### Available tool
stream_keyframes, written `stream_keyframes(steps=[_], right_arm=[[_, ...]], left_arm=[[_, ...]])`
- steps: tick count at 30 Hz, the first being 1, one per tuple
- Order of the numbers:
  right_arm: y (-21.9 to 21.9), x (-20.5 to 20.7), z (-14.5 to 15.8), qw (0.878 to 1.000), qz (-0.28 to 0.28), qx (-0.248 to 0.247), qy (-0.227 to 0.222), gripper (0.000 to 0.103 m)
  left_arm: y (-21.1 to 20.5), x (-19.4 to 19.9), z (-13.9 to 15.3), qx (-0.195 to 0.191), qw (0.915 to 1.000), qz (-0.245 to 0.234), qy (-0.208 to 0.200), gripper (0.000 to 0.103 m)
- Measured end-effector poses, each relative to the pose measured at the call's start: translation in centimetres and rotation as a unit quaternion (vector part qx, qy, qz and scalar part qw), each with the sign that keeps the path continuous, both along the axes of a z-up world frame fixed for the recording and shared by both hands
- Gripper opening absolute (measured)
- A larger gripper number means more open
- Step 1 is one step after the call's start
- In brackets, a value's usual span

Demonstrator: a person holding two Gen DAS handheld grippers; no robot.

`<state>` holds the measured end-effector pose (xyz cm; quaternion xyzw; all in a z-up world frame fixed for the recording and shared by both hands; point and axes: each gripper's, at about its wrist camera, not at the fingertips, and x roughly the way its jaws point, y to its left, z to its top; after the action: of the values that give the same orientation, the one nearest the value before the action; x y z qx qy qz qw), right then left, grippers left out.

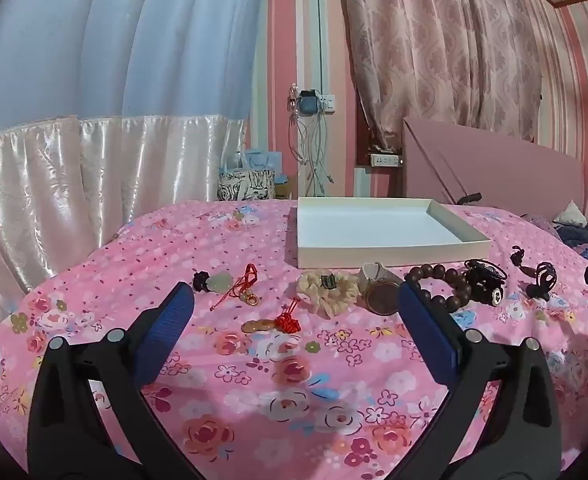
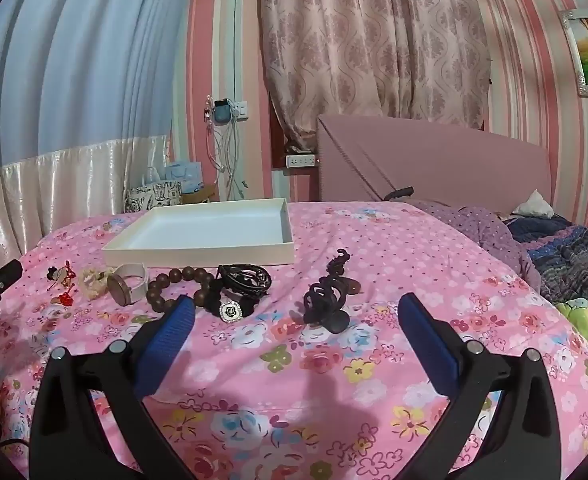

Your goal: Organize jewelry

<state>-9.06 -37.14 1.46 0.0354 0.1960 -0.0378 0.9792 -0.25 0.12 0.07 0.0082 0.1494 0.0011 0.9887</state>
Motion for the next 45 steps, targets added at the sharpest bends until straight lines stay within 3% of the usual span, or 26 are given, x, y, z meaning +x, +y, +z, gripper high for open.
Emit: stream_keyframes(steps=[10,17,45], right_arm=[[0.6,-0.3,0.2,1.0,-0.002,-0.023,-0.011,0.101],[1.6,0.4,-0.2,0.999,0.011,-0.046,0.012,0.101],[0.9,-0.1,0.1,0.999,0.003,-0.037,0.006,0.101]], left_arm=[[0.4,-0.7,0.1,-0.004,1.0,-0.002,-0.002,0.1],[0.4,-0.3,0.2,-0.015,0.9999,-0.001,0.002,0.1],[0.6,-0.1,0.1,-0.014,0.9999,0.0,0.003,0.1]])
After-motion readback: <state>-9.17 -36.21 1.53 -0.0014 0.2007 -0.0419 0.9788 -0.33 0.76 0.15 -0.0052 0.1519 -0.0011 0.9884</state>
